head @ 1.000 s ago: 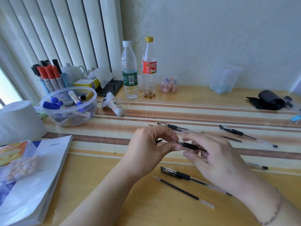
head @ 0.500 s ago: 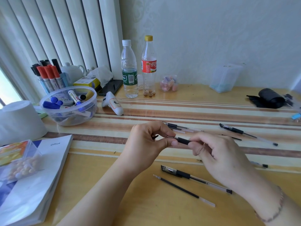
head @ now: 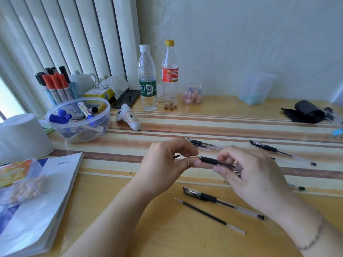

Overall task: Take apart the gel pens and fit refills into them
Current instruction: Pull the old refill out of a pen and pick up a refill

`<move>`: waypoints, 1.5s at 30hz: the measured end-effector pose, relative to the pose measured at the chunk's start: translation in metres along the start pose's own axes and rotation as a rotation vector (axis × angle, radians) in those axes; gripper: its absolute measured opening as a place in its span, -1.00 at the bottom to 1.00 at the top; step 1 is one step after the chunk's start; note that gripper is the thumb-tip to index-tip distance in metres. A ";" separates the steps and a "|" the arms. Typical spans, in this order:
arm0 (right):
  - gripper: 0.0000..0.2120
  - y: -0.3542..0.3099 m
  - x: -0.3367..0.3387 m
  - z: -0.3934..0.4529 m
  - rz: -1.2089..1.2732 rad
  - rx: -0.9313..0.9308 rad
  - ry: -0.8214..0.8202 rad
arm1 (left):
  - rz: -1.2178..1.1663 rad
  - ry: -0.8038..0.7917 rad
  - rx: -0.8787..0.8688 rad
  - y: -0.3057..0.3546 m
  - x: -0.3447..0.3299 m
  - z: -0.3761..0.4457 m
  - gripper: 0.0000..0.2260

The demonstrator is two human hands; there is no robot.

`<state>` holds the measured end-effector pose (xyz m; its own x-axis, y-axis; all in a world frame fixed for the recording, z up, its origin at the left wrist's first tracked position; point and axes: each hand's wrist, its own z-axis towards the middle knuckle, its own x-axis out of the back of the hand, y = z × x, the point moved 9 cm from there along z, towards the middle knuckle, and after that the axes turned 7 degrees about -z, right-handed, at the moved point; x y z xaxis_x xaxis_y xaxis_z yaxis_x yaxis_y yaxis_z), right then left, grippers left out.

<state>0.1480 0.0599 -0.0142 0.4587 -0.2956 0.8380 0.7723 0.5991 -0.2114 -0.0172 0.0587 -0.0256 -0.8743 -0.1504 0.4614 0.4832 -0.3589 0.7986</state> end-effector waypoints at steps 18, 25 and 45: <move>-0.81 0.003 0.002 0.000 -0.085 0.030 0.053 | 0.117 -0.171 -0.058 0.000 -0.020 -0.004 -0.71; -0.88 0.004 0.007 0.000 -0.030 0.007 0.075 | 0.024 -0.308 0.017 -0.013 -0.030 -0.009 -0.49; -0.87 -0.017 -0.001 -0.004 -0.125 0.061 0.069 | 0.161 -0.302 -0.114 0.001 -0.045 -0.012 -0.05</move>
<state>0.1363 0.0475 -0.0134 0.3914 -0.4195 0.8190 0.7978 0.5982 -0.0748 0.0224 0.0543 -0.0497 -0.7259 0.0597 0.6852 0.5910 -0.4555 0.6658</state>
